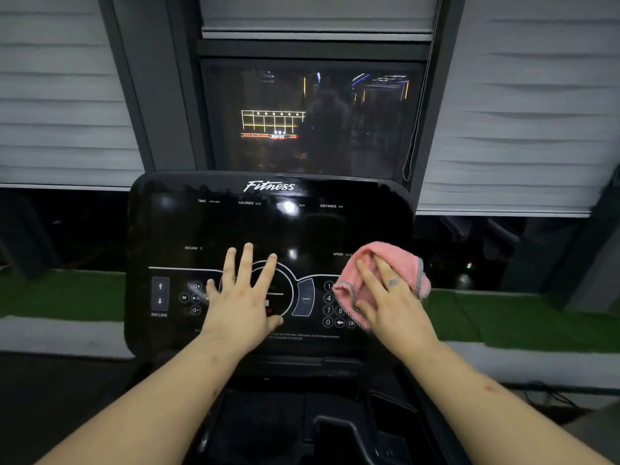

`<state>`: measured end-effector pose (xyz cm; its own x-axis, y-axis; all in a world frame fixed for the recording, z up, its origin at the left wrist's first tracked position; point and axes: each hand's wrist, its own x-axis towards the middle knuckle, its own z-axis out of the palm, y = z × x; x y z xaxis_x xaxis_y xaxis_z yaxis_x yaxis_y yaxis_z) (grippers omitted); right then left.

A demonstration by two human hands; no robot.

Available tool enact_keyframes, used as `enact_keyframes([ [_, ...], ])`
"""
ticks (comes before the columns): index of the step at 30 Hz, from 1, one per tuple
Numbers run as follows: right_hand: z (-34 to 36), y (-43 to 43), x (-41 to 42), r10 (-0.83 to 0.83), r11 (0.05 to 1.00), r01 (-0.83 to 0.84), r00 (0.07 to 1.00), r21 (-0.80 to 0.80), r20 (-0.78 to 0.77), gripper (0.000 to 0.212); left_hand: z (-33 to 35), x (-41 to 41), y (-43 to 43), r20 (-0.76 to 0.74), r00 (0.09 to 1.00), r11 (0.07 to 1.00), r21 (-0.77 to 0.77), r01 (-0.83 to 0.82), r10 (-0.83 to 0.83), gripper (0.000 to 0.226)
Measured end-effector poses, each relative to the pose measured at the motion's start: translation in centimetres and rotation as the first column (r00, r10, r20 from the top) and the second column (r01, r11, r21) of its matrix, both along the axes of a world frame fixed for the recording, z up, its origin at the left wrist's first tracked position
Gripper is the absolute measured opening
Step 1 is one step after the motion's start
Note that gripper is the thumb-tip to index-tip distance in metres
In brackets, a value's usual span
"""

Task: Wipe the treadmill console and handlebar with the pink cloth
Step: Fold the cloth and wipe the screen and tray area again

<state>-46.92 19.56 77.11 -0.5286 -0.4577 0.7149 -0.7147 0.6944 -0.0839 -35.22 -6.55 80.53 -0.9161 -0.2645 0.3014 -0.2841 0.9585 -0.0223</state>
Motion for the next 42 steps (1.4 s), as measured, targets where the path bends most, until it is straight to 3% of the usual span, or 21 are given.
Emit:
enact_keyframes([
  [2, -2.5, 0.5, 0.9, 0.032, 0.998, -0.030, 0.999, 0.056, -0.031, 0.072, 0.0, 0.1, 0.0, 0.002, 1.000, 1.000, -0.003, 0.001, -0.001, 0.121],
  [6, -3.0, 0.8, 2.0, -0.005, 0.999, 0.002, 0.996, 0.033, 0.084, 0.092, -0.1, 0.2, -0.2, 0.003, 1.000, 1.000, -0.004, 0.007, -0.007, 0.120],
  [9, 0.2, 0.4, 1.3, 0.050, 0.992, -0.036, 0.992, 0.118, -0.114, 0.058, 0.0, 0.2, -0.4, -0.005, 1.000, 1.000, -0.013, 0.017, -0.017, 0.119],
  [10, 1.7, 0.3, 0.5, 0.025, 0.993, -0.015, 0.995, 0.113, -0.094, 0.058, 0.0, 0.2, -0.5, -0.003, 1.000, 1.000, -0.021, 0.021, -0.021, 0.119],
  [13, 5.8, -0.5, -2.5, -0.121, 0.992, 0.118, 0.986, 0.032, 0.111, 0.084, 0.7, 0.4, -1.1, -0.013, 0.999, 0.998, -0.042, 0.039, -0.040, 0.117],
  [17, 10.6, -2.2, -5.0, -0.212, 0.977, 0.212, 0.955, 0.025, 0.207, 0.089, 2.8, 0.2, -2.9, -0.027, 0.998, 0.998, -0.026, 0.052, -0.053, 0.118],
  [20, 12.0, -4.7, -4.8, -0.244, 0.970, 0.237, 0.947, 0.056, 0.208, 0.087, 3.4, 0.1, -4.5, 0.006, 0.999, 0.999, -0.018, 0.045, -0.045, 0.120],
  [30, 12.6, -16.4, -0.9, -0.100, 0.990, 0.078, 0.976, 0.119, 0.192, 0.079, 2.8, -0.1, -5.9, 0.000, 0.995, 0.995, -0.040, 0.096, -0.096, 0.118],
  [42, 14.2, -18.3, -0.8, -0.211, 0.971, 0.184, 0.958, 0.150, 0.194, 0.079, 4.3, 2.6, -14.2, -0.070, 0.997, 0.999, -0.014, 0.044, -0.045, 0.113],
])
